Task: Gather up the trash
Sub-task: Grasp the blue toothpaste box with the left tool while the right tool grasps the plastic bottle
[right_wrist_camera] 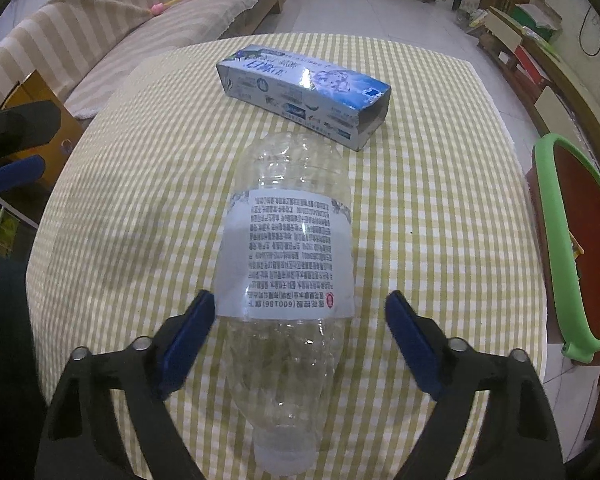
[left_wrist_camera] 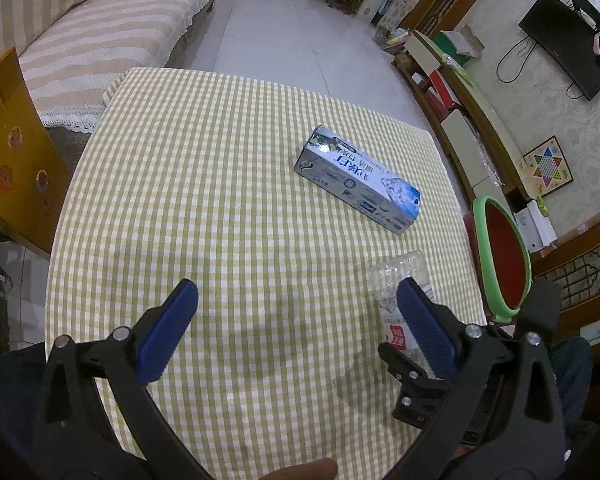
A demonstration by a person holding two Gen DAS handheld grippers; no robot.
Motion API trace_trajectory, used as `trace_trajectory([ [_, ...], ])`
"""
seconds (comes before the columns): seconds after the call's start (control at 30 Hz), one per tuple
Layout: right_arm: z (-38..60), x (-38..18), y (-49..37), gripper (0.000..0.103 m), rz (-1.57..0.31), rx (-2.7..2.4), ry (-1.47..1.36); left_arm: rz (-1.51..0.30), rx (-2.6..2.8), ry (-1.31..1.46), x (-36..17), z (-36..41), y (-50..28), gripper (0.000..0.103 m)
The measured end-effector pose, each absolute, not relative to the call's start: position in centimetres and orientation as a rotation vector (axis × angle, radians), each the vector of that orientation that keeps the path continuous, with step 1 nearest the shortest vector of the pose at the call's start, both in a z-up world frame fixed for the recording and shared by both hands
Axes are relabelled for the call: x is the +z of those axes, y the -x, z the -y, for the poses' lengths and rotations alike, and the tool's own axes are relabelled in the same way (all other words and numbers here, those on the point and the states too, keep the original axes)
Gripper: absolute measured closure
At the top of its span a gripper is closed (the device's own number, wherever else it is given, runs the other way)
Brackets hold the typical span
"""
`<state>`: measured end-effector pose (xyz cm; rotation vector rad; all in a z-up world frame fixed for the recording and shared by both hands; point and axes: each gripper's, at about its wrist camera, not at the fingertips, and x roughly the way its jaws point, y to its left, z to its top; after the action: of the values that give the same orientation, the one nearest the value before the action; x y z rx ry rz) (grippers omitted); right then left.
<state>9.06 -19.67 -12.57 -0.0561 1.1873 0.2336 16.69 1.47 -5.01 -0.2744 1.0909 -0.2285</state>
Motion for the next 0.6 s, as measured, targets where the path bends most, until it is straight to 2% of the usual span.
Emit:
trace_trajectory([
  [0.13,19.7,-12.8,-9.3,0.044,-1.210,0.247,0.058,-1.096,-0.228,0.272,-5.2,-1.2,-16.8,0.006],
  [0.6,24.3,-10.7,-9.8,0.044,-1.174,0.168,0.039,-1.123,-0.268,0.249,-5.6,1.8,-19.6,0.006],
])
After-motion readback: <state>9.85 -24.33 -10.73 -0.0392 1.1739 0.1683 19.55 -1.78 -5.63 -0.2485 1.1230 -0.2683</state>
